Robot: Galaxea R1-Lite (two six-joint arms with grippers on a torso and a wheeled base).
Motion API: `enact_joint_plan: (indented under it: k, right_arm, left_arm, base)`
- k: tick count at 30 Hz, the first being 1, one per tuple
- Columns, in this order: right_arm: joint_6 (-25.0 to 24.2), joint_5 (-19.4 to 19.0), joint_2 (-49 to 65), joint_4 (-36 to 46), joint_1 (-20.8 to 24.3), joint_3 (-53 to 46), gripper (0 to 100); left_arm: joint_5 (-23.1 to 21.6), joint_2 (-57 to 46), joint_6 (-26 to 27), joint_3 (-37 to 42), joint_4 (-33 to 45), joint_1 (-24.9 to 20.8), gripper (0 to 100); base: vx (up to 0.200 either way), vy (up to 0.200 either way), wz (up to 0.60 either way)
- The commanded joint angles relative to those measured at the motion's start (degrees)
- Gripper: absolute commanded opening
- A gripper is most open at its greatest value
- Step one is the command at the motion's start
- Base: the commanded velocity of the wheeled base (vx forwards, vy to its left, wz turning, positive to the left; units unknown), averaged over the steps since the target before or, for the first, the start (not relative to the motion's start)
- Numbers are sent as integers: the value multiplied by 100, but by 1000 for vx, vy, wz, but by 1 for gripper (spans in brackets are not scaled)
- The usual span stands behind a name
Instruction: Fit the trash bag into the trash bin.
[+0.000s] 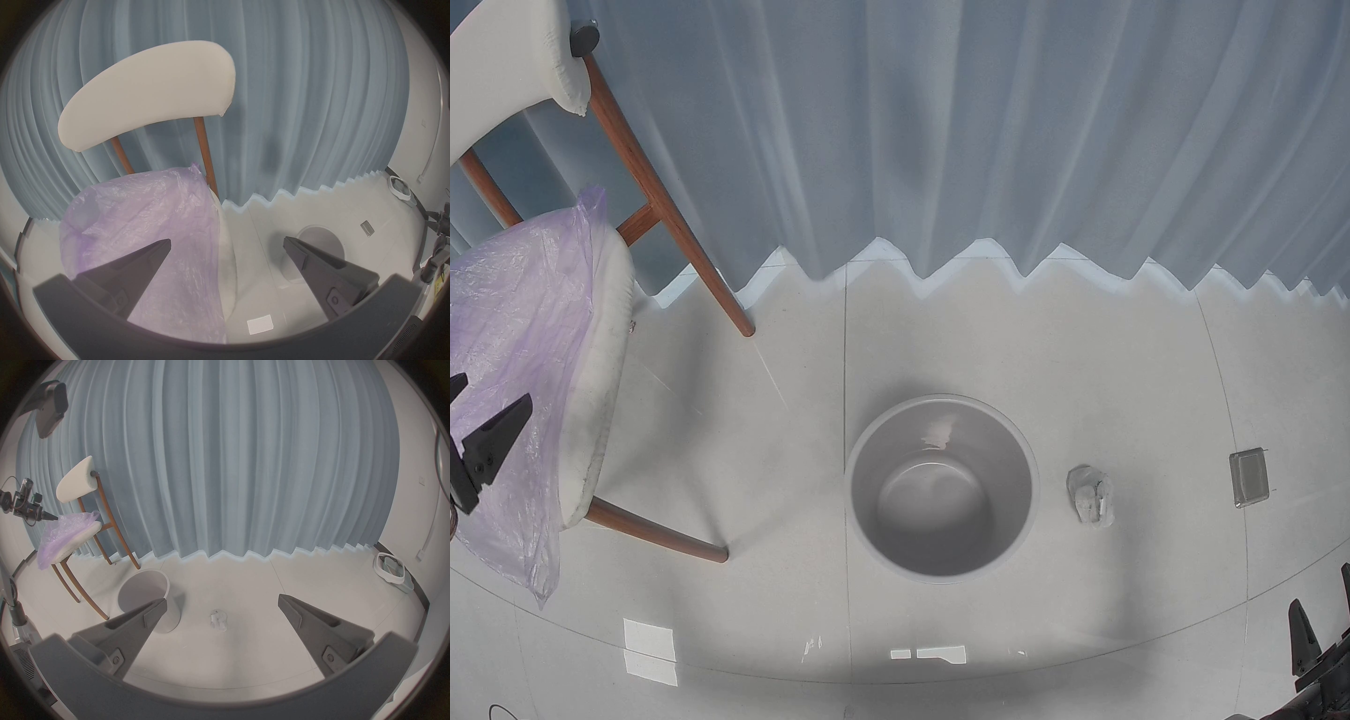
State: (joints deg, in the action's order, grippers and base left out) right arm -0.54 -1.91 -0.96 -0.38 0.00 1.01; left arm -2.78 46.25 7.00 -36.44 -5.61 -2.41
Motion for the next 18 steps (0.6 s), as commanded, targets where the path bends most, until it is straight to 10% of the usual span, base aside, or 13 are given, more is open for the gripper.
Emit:
enact_joint_plan:
  k: [1,18]
  right_arm:
    - [1,-2,96,-6,0,-101,100]
    - [1,-2,96,-6,0,-101,100]
  left_arm:
    - [58,525,30,-232,-2,127,100]
    - [49,1984,425,-338,-1083,646,100]
  base:
    - [0,0,0]
    - [0,0,0]
